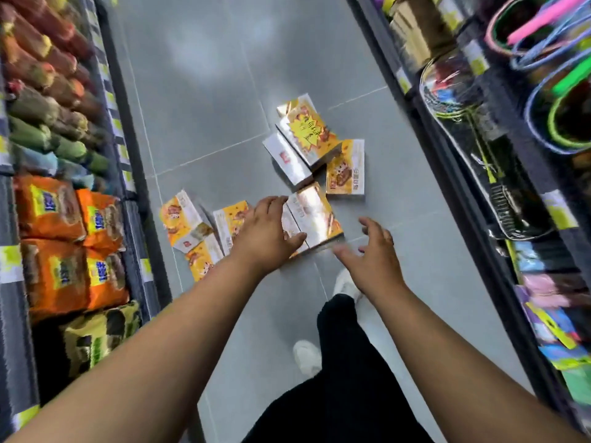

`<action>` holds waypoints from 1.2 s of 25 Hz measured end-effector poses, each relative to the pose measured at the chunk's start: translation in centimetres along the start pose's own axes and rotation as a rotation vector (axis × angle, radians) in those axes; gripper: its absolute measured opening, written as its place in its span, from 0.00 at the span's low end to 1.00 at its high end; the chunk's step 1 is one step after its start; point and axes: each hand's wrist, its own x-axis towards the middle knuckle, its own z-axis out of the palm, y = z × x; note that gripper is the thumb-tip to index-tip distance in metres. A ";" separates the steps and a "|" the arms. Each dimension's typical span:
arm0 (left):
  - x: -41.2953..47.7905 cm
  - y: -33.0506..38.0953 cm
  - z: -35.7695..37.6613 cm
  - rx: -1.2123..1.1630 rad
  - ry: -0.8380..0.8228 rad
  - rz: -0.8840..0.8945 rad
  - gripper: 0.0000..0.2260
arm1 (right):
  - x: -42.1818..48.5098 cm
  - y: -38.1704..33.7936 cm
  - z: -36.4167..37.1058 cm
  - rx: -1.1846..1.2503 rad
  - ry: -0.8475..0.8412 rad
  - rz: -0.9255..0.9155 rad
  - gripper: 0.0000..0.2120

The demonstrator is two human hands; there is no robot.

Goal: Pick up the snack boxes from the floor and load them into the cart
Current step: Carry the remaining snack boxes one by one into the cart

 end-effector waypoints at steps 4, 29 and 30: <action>10.1 -4.4 6.1 -0.036 -0.082 -0.100 0.33 | 10.3 5.1 3.3 0.043 -0.009 0.179 0.33; 41.5 -21.0 35.5 -0.049 -0.342 -0.145 0.28 | 36.6 26.3 29.5 0.709 0.263 0.678 0.26; 41.0 -20.5 35.2 -0.051 -0.342 -0.130 0.27 | 35.9 26.2 28.9 0.698 0.280 0.675 0.26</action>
